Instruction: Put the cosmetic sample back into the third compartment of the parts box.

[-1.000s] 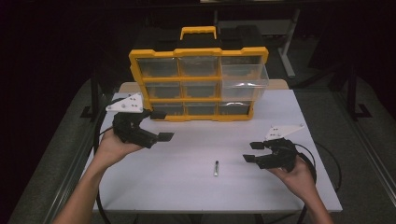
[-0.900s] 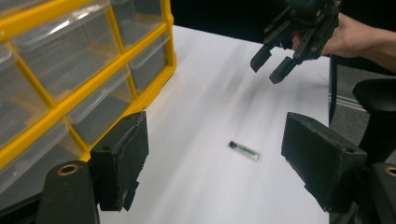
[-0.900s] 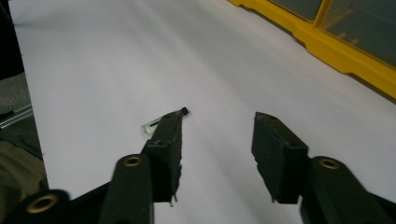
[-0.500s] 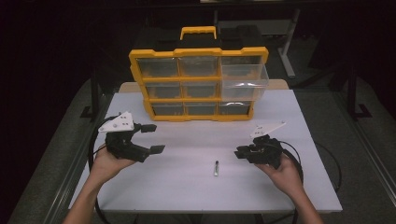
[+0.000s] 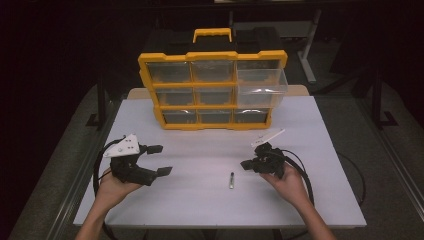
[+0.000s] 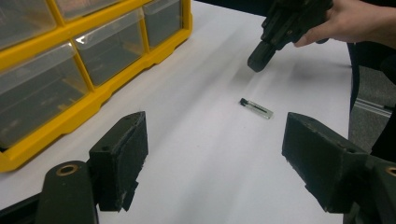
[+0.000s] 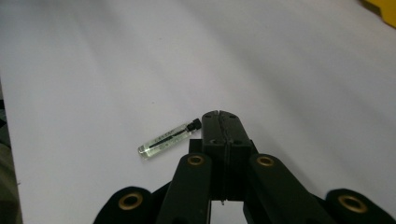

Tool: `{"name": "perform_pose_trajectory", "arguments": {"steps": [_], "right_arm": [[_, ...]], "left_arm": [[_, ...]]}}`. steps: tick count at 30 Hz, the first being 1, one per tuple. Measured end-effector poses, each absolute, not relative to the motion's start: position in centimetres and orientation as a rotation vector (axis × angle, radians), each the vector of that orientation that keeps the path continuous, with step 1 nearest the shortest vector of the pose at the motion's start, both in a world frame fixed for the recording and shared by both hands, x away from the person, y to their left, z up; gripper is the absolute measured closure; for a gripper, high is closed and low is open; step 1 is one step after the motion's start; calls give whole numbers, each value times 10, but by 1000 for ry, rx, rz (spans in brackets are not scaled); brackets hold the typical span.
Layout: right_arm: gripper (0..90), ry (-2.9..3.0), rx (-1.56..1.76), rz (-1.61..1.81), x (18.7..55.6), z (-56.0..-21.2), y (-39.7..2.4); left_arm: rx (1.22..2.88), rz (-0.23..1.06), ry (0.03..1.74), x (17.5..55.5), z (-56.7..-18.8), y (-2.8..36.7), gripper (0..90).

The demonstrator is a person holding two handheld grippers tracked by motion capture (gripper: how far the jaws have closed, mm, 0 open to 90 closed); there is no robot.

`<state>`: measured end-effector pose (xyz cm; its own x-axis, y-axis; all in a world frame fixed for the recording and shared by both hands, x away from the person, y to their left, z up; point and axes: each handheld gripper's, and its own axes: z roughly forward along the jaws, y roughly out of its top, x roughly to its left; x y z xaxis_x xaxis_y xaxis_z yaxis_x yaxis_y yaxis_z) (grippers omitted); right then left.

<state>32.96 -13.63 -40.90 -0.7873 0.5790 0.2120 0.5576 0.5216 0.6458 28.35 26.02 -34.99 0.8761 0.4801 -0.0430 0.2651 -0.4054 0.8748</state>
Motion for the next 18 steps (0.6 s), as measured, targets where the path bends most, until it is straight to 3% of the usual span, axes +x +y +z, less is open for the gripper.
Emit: {"name": "perform_pose_trajectory", "arguments": {"steps": [18], "right_arm": [[889, 2811, 1034, 1080, 342, -437, -108]], "left_arm": [[2013, 253, 564, 275, -369, 266, 220]]}}
